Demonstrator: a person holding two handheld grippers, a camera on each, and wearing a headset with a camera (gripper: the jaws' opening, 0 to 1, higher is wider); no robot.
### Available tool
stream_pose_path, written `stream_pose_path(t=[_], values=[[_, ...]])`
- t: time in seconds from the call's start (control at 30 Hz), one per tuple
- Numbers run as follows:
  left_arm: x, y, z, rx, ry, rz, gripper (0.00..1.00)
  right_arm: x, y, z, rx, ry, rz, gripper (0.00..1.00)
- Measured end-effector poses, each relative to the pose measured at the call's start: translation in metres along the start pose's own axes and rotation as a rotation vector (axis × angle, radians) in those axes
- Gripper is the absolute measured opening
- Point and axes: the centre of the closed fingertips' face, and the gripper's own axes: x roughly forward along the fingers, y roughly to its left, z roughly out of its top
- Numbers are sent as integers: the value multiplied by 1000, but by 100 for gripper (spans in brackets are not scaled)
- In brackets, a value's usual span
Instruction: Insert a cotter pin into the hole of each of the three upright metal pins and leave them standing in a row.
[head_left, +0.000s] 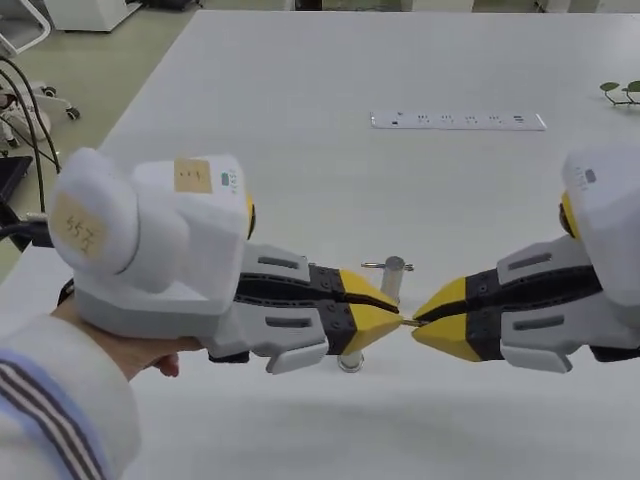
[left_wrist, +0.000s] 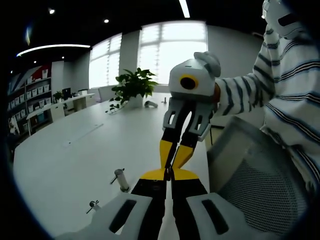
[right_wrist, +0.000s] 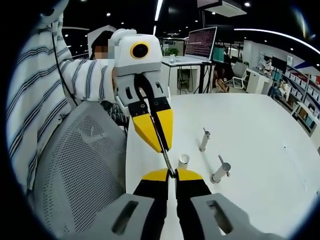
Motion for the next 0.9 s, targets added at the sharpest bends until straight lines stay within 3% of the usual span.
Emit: stream_pose_path(t=[0.3, 0.37, 0.63, 0.9], values=[[-2, -2, -3, -11, 4, -9, 0, 0, 3, 0, -36, 34, 19, 0], [-3, -1, -4, -85, 4, -3, 0, 1, 4, 0, -42, 41, 21, 0], [-3, 4, -4, -35, -8, 15, 2, 1, 7, -3, -52, 71, 31, 0], [-4, 10, -12, -8, 13, 50, 19, -1, 3, -8, -40, 104, 23, 0]])
